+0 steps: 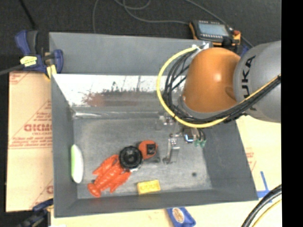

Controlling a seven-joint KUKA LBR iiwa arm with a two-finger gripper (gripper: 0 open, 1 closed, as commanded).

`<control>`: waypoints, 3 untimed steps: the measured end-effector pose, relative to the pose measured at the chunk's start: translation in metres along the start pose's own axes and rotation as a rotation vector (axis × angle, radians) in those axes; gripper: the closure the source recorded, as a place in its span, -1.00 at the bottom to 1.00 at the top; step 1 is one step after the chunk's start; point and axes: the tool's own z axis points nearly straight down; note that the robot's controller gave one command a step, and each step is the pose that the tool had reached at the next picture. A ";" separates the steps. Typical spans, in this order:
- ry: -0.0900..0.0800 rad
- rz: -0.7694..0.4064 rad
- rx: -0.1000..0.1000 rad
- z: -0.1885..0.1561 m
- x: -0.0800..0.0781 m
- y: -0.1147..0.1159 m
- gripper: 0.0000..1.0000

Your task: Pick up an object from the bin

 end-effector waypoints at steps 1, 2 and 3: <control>-0.006 0.001 0.000 -0.004 -0.001 0.000 -1.00; -0.014 0.004 -0.001 0.049 0.001 0.040 -1.00; -0.006 0.124 -0.002 0.088 0.015 0.059 -1.00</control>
Offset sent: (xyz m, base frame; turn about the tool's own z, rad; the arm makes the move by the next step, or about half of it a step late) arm -0.0089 0.0822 -0.1060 -0.0037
